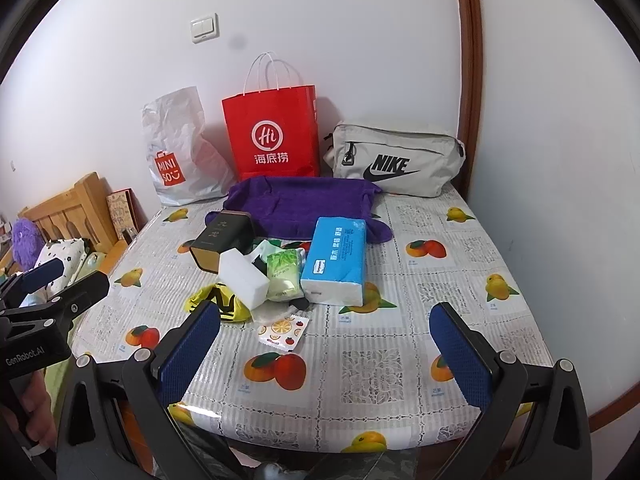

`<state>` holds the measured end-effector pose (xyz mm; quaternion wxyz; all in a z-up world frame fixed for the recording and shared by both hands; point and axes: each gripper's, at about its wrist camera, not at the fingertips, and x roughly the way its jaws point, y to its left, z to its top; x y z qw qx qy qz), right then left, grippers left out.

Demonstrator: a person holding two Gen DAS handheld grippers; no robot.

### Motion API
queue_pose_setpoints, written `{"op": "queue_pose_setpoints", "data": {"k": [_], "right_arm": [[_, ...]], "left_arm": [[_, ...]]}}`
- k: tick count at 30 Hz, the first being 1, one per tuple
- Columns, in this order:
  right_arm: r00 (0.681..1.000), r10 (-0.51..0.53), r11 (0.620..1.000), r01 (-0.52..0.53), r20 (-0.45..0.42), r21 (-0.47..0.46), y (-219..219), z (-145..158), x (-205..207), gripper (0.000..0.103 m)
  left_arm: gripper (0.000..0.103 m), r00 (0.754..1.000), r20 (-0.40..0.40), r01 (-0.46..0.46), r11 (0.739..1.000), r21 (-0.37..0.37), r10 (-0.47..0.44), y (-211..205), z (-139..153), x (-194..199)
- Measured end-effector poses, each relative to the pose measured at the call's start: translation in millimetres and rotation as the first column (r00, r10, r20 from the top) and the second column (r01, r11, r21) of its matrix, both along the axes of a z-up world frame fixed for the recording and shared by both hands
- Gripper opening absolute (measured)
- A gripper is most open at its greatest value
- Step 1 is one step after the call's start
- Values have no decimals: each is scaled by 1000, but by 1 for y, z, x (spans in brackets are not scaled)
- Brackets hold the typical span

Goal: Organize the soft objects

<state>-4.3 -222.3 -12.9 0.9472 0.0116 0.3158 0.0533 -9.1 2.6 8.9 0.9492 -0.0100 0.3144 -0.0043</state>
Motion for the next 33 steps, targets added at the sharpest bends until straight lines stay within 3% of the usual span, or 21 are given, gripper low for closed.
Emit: {"op": "queue_pose_setpoints", "data": {"k": [33], "right_arm": [[1000, -6, 1000, 6, 6, 20, -3, 0, -4, 103]], "left_arm": [[103, 1000, 3, 0, 1000, 6, 0, 0, 1, -2]]}}
